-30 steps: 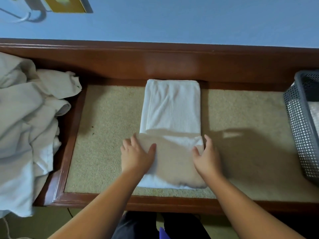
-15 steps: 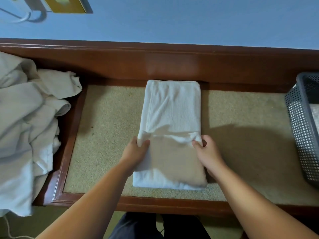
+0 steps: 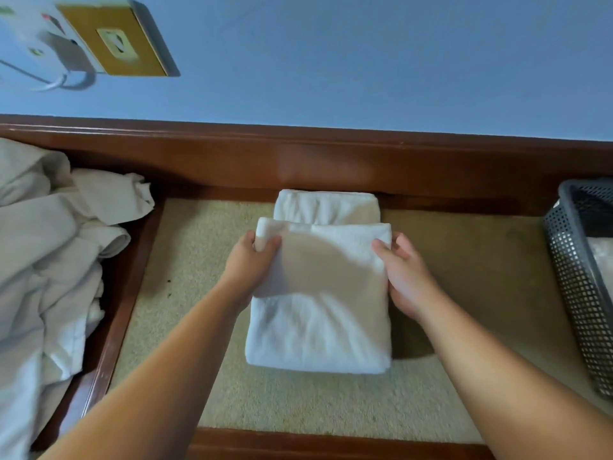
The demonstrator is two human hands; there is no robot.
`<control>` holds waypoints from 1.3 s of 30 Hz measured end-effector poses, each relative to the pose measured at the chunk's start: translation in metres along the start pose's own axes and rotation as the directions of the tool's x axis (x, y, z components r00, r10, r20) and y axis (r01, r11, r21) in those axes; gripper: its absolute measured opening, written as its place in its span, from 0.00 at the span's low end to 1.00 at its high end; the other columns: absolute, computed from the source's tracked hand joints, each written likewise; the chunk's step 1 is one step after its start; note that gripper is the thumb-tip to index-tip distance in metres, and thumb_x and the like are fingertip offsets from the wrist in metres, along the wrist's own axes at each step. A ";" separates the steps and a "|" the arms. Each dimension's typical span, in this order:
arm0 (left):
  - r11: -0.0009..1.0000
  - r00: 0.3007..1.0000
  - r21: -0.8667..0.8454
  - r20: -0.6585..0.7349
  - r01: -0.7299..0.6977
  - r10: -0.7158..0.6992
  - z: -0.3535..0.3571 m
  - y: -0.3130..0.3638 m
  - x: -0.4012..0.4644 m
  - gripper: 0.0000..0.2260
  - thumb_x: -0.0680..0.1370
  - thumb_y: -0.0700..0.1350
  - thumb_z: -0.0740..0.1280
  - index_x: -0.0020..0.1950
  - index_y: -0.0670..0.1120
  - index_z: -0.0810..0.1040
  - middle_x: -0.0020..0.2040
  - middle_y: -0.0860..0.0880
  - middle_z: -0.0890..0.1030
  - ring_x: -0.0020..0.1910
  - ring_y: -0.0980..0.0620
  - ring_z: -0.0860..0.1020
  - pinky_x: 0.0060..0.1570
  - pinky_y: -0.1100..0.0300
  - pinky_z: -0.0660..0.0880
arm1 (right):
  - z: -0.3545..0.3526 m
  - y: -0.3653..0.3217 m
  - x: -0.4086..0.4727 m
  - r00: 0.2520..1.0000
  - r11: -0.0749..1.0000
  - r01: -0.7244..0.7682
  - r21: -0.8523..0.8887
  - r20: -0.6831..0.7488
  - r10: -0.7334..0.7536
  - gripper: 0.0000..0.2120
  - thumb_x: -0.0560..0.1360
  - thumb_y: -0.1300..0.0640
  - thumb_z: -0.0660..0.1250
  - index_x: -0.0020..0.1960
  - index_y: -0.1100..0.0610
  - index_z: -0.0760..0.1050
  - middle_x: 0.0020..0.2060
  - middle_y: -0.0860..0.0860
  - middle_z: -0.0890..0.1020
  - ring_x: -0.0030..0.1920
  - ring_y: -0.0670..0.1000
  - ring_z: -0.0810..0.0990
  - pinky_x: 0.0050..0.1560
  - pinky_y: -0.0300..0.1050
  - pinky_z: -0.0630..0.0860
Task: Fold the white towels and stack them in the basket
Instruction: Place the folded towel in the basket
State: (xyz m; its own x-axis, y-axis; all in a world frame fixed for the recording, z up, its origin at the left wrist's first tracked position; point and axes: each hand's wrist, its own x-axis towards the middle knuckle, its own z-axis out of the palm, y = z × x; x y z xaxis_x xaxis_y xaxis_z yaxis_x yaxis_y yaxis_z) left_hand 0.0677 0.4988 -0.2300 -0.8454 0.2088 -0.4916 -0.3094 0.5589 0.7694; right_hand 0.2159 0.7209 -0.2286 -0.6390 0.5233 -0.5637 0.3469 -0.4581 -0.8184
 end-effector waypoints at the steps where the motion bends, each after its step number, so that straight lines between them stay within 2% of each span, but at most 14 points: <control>1: 1.000 1.000 -0.007 -0.004 -0.009 0.009 0.002 0.006 0.010 0.15 0.81 0.57 0.69 0.57 0.47 0.76 0.53 0.46 0.82 0.50 0.45 0.82 0.53 0.43 0.81 | 0.003 -0.006 0.010 1.000 1.000 0.001 -0.002 -0.002 -0.001 0.09 0.84 0.57 0.66 0.64 0.57 0.74 0.54 0.54 0.87 0.55 0.54 0.87 0.60 0.58 0.82; 4: 1.000 0.999 0.011 -0.032 -0.028 0.028 0.008 0.022 0.038 0.16 0.81 0.57 0.68 0.59 0.46 0.76 0.52 0.47 0.81 0.51 0.46 0.81 0.53 0.45 0.81 | 0.010 -0.024 0.036 1.000 1.000 0.000 -0.031 -0.001 0.000 0.11 0.84 0.56 0.66 0.66 0.54 0.73 0.56 0.54 0.86 0.55 0.52 0.87 0.59 0.56 0.82; 8: 0.998 0.996 -0.003 -0.069 -0.060 0.060 0.018 0.036 0.074 0.17 0.81 0.59 0.67 0.57 0.46 0.75 0.48 0.49 0.79 0.46 0.48 0.79 0.41 0.53 0.74 | 0.016 -0.042 0.073 1.000 0.999 0.004 -0.045 -0.007 -0.005 0.12 0.85 0.54 0.65 0.68 0.52 0.72 0.58 0.52 0.84 0.56 0.53 0.85 0.60 0.56 0.82; 12: 0.999 0.996 -0.022 -0.084 -0.040 0.038 0.027 0.036 0.099 0.19 0.81 0.60 0.66 0.59 0.45 0.76 0.49 0.48 0.79 0.48 0.46 0.80 0.38 0.55 0.74 | 0.019 -0.040 0.102 0.999 0.997 0.006 -0.073 -0.033 -0.009 0.11 0.85 0.56 0.64 0.66 0.52 0.70 0.55 0.52 0.83 0.53 0.53 0.85 0.59 0.58 0.82; 16: 0.994 0.996 0.065 -0.020 0.087 -0.086 0.036 0.017 0.101 0.24 0.80 0.60 0.68 0.70 0.47 0.72 0.58 0.48 0.79 0.52 0.45 0.80 0.49 0.50 0.79 | 0.020 -0.024 0.120 0.992 0.986 -0.054 -0.160 -0.124 0.034 0.10 0.85 0.54 0.65 0.64 0.48 0.68 0.54 0.53 0.81 0.55 0.58 0.85 0.61 0.64 0.81; 19: 0.983 0.993 0.143 -0.036 0.117 -0.113 0.037 0.002 0.093 0.29 0.77 0.62 0.72 0.70 0.45 0.72 0.56 0.49 0.79 0.54 0.45 0.80 0.54 0.49 0.79 | 0.020 -0.018 0.123 0.980 0.982 -0.104 -0.156 -0.183 0.075 0.18 0.81 0.50 0.71 0.67 0.50 0.71 0.57 0.54 0.83 0.54 0.58 0.85 0.59 0.63 0.82; 22: 0.984 0.994 0.142 0.007 0.110 -0.112 0.034 -0.002 0.087 0.29 0.73 0.64 0.75 0.64 0.45 0.77 0.53 0.50 0.83 0.50 0.48 0.82 0.48 0.51 0.82 | 0.021 -0.024 0.119 0.988 0.978 -0.136 -0.158 -0.097 0.121 0.16 0.78 0.53 0.75 0.63 0.54 0.78 0.53 0.55 0.87 0.50 0.58 0.88 0.57 0.62 0.83; 25: 0.992 0.995 0.108 0.070 0.067 -0.074 0.033 0.005 0.084 0.22 0.74 0.59 0.77 0.60 0.47 0.79 0.50 0.51 0.84 0.47 0.50 0.83 0.41 0.55 0.82 | 0.021 -0.037 0.117 0.988 0.986 -0.135 -0.098 0.061 0.141 0.12 0.80 0.58 0.72 0.63 0.53 0.80 0.53 0.54 0.88 0.54 0.57 0.88 0.60 0.60 0.82; 27: 0.995 1.000 0.103 0.015 0.004 -0.005 0.033 0.011 0.085 0.20 0.75 0.56 0.76 0.60 0.47 0.79 0.49 0.52 0.83 0.46 0.52 0.81 0.39 0.56 0.79 | 0.023 -0.048 0.116 0.984 0.993 -0.114 -0.019 0.138 0.115 0.12 0.81 0.59 0.71 0.64 0.53 0.80 0.55 0.54 0.88 0.56 0.56 0.87 0.59 0.58 0.81; 29: 0.996 0.996 0.079 -0.076 -0.035 0.041 0.033 0.018 0.089 0.17 0.77 0.54 0.75 0.60 0.47 0.78 0.48 0.52 0.82 0.44 0.53 0.80 0.36 0.58 0.74 | 0.024 -0.049 0.124 0.990 0.996 -0.093 0.003 0.108 0.092 0.10 0.81 0.59 0.70 0.62 0.53 0.80 0.54 0.53 0.88 0.54 0.56 0.87 0.57 0.57 0.82; 32: 0.999 0.992 0.042 -0.120 -0.019 0.024 0.035 0.016 0.094 0.17 0.78 0.54 0.74 0.61 0.48 0.76 0.51 0.52 0.82 0.45 0.51 0.81 0.40 0.55 0.77 | 0.024 -0.034 0.138 0.998 0.975 -0.028 -0.219 -0.060 0.015 0.11 0.81 0.53 0.71 0.62 0.52 0.78 0.57 0.55 0.86 0.54 0.57 0.86 0.59 0.58 0.81; 35: 0.983 0.992 0.178 -0.123 0.035 -0.013 0.042 0.008 0.088 0.23 0.79 0.58 0.71 0.68 0.48 0.71 0.59 0.49 0.79 0.55 0.46 0.79 0.51 0.50 0.76 | 0.030 -0.025 0.138 0.968 0.797 0.022 -0.603 -0.187 -0.169 0.24 0.80 0.51 0.71 0.73 0.54 0.69 0.67 0.55 0.77 0.61 0.57 0.79 0.62 0.49 0.76; 37: 0.929 0.974 0.368 -0.199 -0.026 0.106 0.046 0.002 0.074 0.27 0.80 0.60 0.67 0.74 0.48 0.68 0.67 0.45 0.74 0.65 0.41 0.73 0.62 0.45 0.72 | 0.039 -0.023 0.124 0.890 0.667 0.091 -0.740 -0.239 -0.387 0.30 0.80 0.55 0.71 0.78 0.54 0.63 0.72 0.56 0.69 0.67 0.60 0.75 0.65 0.51 0.74; 39: 0.811 0.924 0.557 -0.188 -0.178 0.332 0.051 -0.002 0.047 0.28 0.82 0.60 0.62 0.79 0.50 0.65 0.74 0.46 0.70 0.71 0.41 0.68 0.67 0.43 0.70 | 0.052 -0.014 0.103 0.817 0.509 0.204 -0.836 -0.141 -0.559 0.31 0.80 0.59 0.68 0.80 0.54 0.61 0.75 0.57 0.66 0.73 0.60 0.70 0.72 0.54 0.71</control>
State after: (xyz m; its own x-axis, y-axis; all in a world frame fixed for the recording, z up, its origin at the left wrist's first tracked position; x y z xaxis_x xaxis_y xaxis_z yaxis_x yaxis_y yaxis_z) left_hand 0.0504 0.5486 -0.2752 -0.9661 0.2273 -0.1225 0.1417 0.8634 0.4843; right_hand 0.1098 0.7432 -0.2695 -0.6190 0.7851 -0.0188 0.6206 0.4744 -0.6244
